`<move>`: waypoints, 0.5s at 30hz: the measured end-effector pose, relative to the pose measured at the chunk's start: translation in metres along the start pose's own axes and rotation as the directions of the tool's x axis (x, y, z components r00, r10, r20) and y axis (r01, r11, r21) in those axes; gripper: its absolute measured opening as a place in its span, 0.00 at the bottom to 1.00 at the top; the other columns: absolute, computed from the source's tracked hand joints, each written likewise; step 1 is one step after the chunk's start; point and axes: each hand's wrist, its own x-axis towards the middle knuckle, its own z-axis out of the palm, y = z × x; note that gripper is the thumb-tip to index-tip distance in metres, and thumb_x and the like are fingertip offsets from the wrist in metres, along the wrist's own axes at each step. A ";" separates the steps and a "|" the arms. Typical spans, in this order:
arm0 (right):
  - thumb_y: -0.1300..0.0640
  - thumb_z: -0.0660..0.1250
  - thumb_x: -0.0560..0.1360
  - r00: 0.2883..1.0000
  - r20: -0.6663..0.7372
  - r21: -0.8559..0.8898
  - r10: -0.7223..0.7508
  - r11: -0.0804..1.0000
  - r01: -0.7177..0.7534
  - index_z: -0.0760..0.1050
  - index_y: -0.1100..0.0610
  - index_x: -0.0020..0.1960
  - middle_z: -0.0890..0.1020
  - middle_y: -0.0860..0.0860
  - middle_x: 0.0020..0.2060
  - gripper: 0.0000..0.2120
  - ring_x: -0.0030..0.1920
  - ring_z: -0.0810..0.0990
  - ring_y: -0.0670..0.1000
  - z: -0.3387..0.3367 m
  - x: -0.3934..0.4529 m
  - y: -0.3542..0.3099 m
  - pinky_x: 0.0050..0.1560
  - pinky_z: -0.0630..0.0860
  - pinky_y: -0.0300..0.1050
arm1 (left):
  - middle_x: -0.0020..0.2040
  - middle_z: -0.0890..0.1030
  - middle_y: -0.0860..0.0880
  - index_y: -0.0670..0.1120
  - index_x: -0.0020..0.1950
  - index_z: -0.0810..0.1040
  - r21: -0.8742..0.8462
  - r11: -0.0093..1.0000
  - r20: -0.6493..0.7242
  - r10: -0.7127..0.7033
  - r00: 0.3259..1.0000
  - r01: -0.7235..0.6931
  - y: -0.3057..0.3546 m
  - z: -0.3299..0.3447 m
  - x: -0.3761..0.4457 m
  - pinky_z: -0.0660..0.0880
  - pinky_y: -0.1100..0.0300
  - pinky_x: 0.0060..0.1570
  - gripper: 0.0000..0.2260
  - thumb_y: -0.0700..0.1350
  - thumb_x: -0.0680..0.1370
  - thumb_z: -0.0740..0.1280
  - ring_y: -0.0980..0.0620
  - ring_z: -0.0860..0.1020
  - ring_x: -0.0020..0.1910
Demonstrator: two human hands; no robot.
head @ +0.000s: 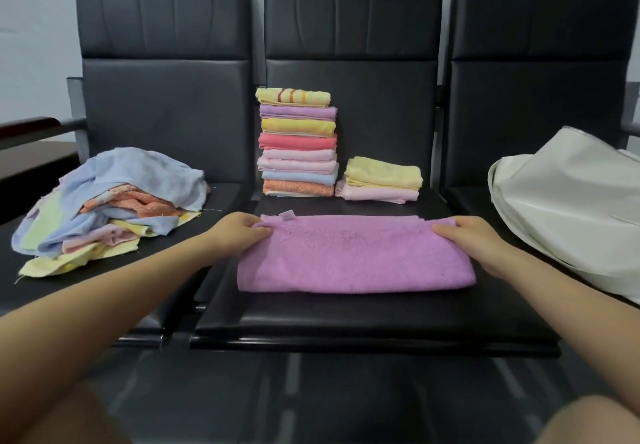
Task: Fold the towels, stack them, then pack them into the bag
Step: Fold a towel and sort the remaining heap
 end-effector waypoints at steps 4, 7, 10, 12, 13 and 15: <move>0.56 0.64 0.78 0.990 -0.139 -0.066 -0.034 0.998 0.025 0.80 0.63 0.51 0.81 0.58 0.47 0.11 0.46 0.78 0.53 0.018 0.033 -0.009 0.48 0.74 0.50 | 0.37 0.78 0.48 0.41 0.45 0.81 0.065 0.997 -0.134 0.036 0.990 -0.028 -0.002 0.000 0.026 0.70 0.58 0.38 0.11 0.46 0.79 0.63 0.52 0.74 0.36; 0.56 0.62 0.78 0.965 -0.252 -0.124 -0.075 0.991 0.045 0.75 0.69 0.45 0.79 0.63 0.42 0.15 0.45 0.77 0.62 0.033 0.059 -0.014 0.48 0.74 0.56 | 0.39 0.81 0.43 0.39 0.45 0.81 0.078 0.997 -0.238 0.039 0.970 -0.021 -0.006 0.003 0.051 0.71 0.56 0.38 0.12 0.45 0.78 0.63 0.50 0.74 0.36; 0.58 0.61 0.79 0.935 -0.338 -0.148 -0.109 0.987 0.062 0.66 0.59 0.33 0.71 0.54 0.31 0.15 0.36 0.70 0.54 0.045 0.085 -0.016 0.36 0.65 0.48 | 0.40 0.81 0.42 0.38 0.46 0.79 0.072 0.997 -0.327 0.062 0.943 -0.040 -0.008 0.008 0.075 0.73 0.53 0.39 0.13 0.46 0.79 0.62 0.48 0.75 0.36; 0.59 0.60 0.79 0.918 -0.381 -0.179 -0.108 0.983 0.041 0.64 0.57 0.32 0.70 0.52 0.31 0.17 0.33 0.68 0.52 0.050 0.100 -0.013 0.33 0.62 0.46 | 0.39 0.80 0.44 0.39 0.46 0.79 0.078 0.995 -0.360 0.087 0.929 -0.063 -0.008 0.013 0.087 0.72 0.53 0.39 0.12 0.46 0.80 0.61 0.47 0.76 0.38; 0.58 0.60 0.79 0.913 -0.394 -0.208 -0.107 0.978 0.025 0.64 0.57 0.32 0.71 0.52 0.31 0.17 0.33 0.68 0.52 0.051 0.106 -0.010 0.32 0.62 0.46 | 0.39 0.80 0.45 0.40 0.46 0.79 0.090 0.993 -0.370 0.100 0.924 -0.071 -0.008 0.016 0.093 0.71 0.54 0.39 0.12 0.46 0.80 0.61 0.46 0.77 0.39; 0.58 0.60 0.79 0.911 -0.398 -0.269 -0.109 0.963 -0.003 0.67 0.58 0.34 0.73 0.53 0.33 0.15 0.35 0.71 0.54 0.053 0.116 -0.003 0.33 0.64 0.46 | 0.38 0.79 0.45 0.39 0.45 0.78 0.112 0.991 -0.372 0.114 0.921 -0.078 -0.009 0.023 0.104 0.68 0.54 0.38 0.12 0.46 0.80 0.61 0.45 0.76 0.40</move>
